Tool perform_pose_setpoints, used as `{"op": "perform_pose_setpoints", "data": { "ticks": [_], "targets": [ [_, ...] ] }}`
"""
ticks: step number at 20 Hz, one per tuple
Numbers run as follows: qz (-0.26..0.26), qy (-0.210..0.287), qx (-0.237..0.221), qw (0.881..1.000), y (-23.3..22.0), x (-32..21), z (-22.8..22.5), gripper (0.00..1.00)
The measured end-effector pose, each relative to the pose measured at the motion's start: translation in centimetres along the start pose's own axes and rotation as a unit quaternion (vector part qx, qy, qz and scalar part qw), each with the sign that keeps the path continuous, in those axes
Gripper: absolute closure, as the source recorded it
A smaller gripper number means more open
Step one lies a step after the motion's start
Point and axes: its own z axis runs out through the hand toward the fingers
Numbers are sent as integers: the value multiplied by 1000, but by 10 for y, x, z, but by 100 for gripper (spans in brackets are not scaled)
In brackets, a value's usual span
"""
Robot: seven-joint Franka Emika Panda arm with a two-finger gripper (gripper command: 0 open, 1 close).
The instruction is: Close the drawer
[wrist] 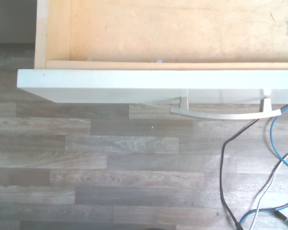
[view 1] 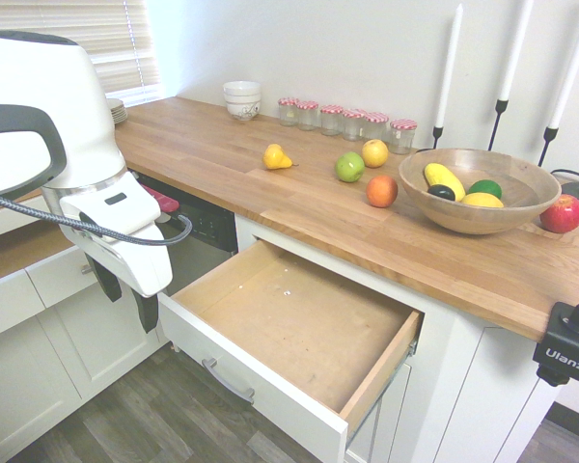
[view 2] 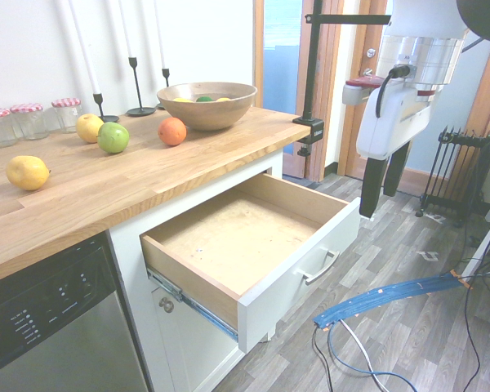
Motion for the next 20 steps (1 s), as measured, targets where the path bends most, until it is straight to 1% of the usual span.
{"op": "perform_pose_setpoints", "data": {
  "ticks": [5, 8, 15, 20],
  "targets": [
    [2, -2, -2, 1000, 1, 1, 3, 0],
    [3, -6, -4, 1000, 1, 7, 17, 0],
    [-1, -13, -12, 1000, 3, 26, 97, 0],
    [-7, -11, -13, 1000, 5, 34, 136, 0]
  ]
}}
